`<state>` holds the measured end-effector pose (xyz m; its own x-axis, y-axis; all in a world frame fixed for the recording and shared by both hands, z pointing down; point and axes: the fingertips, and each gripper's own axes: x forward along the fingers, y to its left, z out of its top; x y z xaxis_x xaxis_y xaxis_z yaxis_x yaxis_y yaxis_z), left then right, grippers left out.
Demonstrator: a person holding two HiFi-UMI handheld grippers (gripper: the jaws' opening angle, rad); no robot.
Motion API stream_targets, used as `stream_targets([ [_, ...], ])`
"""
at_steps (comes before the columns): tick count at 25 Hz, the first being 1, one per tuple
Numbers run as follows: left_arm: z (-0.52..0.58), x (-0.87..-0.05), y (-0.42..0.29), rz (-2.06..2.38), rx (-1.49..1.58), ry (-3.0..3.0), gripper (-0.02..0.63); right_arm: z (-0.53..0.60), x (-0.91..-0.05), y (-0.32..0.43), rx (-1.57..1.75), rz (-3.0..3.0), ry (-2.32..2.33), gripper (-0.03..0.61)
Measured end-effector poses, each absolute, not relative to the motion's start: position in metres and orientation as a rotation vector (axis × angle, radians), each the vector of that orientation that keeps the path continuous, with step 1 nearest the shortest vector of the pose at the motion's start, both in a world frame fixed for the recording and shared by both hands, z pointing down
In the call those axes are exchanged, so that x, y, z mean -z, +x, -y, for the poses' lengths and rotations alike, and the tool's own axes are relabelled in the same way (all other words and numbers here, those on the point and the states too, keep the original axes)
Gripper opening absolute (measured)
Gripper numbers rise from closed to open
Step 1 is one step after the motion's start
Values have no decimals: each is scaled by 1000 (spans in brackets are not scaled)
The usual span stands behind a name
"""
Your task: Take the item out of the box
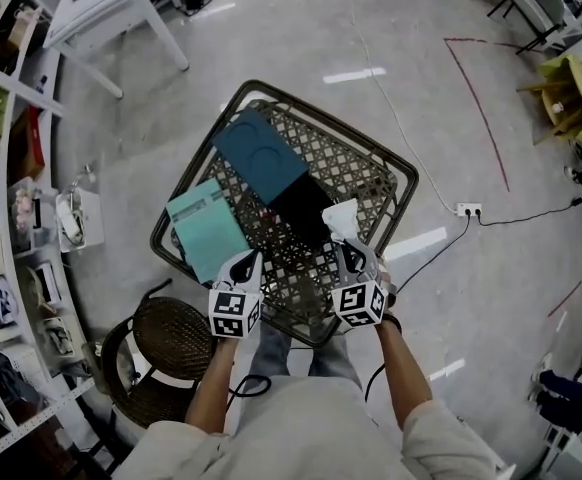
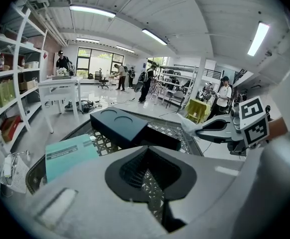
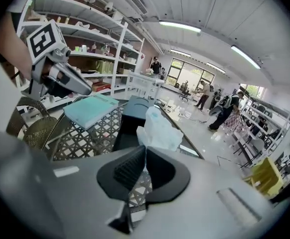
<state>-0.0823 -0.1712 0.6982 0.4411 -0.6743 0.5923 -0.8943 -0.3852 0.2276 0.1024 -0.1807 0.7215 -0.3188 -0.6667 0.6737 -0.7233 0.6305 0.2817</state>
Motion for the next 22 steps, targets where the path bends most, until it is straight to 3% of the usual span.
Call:
stream_targets([
  [22, 173, -647, -60, 1345, -488, 2265, 6, 155, -638, 147, -365, 2153, 1497, 9],
])
